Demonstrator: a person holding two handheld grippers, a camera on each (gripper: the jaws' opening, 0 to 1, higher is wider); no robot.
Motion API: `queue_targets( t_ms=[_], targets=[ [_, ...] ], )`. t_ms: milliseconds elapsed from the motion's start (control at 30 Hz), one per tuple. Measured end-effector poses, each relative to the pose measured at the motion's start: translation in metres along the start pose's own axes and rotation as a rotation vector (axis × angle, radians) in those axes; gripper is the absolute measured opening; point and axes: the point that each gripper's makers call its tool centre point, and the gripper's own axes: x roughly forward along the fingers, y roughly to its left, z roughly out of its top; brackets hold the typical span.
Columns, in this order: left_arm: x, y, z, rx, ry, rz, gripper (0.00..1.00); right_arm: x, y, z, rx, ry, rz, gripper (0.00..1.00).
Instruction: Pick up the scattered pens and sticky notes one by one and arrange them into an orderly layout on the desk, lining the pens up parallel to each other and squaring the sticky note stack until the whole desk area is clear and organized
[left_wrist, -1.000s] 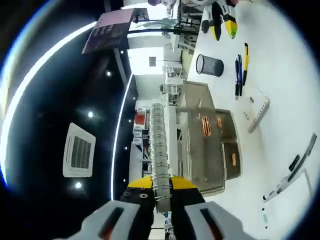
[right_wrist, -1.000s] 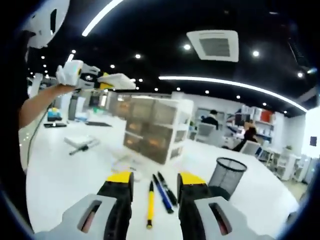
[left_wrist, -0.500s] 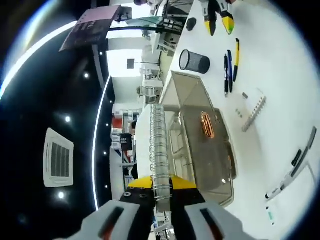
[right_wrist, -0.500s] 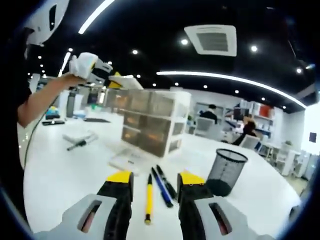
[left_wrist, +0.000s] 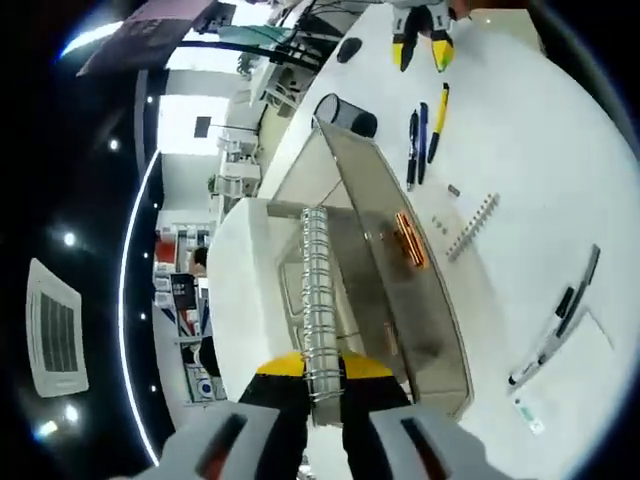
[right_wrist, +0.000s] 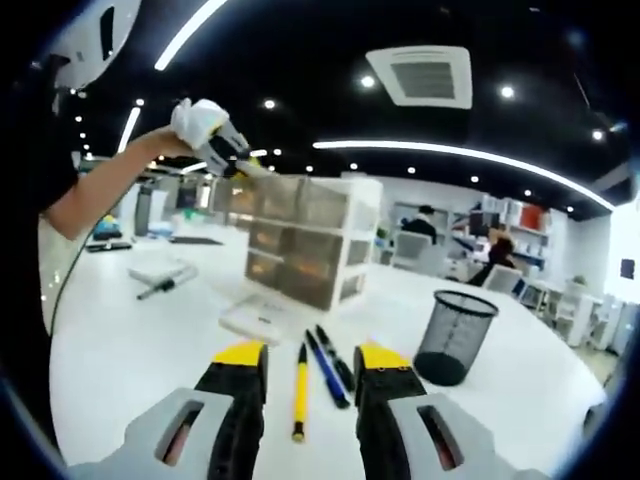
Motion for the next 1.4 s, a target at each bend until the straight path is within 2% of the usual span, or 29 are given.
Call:
queue_targets(
  t_ms=[100,367,533,733,867,933,1000,1067,1233,1400],
  targets=[
    [0.008,-0.001,-0.003,0.011,0.021,-0.023,0.11,-0.002,0.001,-0.001,-0.005,0.003,0.005,0.32],
    [0.019,0.008,-0.002,0.01,0.032,-0.026,0.11,-0.007,-0.004,-0.007,0.013,0.01,-0.004,0.32],
    [0.028,0.007,-0.005,0.008,0.051,-0.048,0.11,-0.007,-0.005,-0.008,0.016,0.011,0.0,0.32],
    [0.03,0.008,-0.004,0.003,0.052,-0.072,0.11,-0.005,-0.001,-0.01,0.008,0.027,0.015,0.32],
    [0.03,0.001,-0.004,-0.02,0.055,-0.111,0.12,-0.003,0.005,-0.008,-0.004,0.028,0.031,0.32],
    [0.03,0.001,-0.007,-0.028,0.064,-0.108,0.13,-0.002,0.009,-0.008,-0.013,0.03,0.038,0.32],
    [0.03,-0.001,-0.008,-0.041,0.073,-0.117,0.16,-0.001,0.011,-0.008,-0.02,0.032,0.042,0.32],
    [0.029,-0.002,-0.012,-0.029,0.089,-0.116,0.23,0.001,0.013,-0.009,-0.016,0.035,0.052,0.32],
    [0.023,-0.001,-0.013,-0.041,0.078,-0.102,0.29,0.003,0.016,-0.011,-0.026,0.047,0.058,0.35],
    [0.012,0.001,-0.015,-0.035,0.079,-0.099,0.37,0.004,0.016,-0.005,-0.028,0.032,0.068,0.35]
  ],
)
